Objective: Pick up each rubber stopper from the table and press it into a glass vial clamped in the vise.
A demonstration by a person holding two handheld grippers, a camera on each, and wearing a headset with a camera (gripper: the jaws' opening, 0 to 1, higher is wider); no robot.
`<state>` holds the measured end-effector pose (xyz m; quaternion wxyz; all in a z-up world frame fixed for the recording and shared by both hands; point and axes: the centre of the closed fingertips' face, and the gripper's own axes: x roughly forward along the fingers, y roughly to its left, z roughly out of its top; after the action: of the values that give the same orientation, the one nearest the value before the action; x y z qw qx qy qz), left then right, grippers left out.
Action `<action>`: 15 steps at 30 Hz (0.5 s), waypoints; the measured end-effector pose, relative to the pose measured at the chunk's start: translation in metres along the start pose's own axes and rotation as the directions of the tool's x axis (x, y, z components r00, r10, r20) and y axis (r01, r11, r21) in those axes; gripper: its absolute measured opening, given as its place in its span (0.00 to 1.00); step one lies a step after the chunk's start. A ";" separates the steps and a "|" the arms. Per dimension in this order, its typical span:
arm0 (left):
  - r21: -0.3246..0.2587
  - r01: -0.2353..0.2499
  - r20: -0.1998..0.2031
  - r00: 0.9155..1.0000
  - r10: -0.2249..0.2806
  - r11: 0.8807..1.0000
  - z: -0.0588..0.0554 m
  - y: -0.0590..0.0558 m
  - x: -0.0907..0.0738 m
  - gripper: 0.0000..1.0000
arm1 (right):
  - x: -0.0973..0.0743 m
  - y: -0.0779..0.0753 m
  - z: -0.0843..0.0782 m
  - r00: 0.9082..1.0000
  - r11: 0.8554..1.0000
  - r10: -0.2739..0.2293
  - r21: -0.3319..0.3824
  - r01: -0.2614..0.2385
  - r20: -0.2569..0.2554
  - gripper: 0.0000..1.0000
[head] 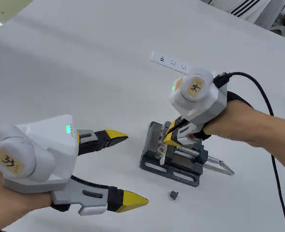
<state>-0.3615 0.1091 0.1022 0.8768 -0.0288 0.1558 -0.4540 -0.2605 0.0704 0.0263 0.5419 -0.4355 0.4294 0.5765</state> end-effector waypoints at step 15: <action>0.007 0.009 -0.016 1.000 -0.009 1.000 0.000 -0.004 0.001 0.72 | -0.002 -0.002 0.001 1.000 1.000 -0.011 0.006 0.011 0.028 0.03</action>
<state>-0.3639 0.1059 0.1030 0.8736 -0.0227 0.1611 -0.4585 -0.2581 0.0708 0.0280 0.5523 -0.4281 0.4209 0.5783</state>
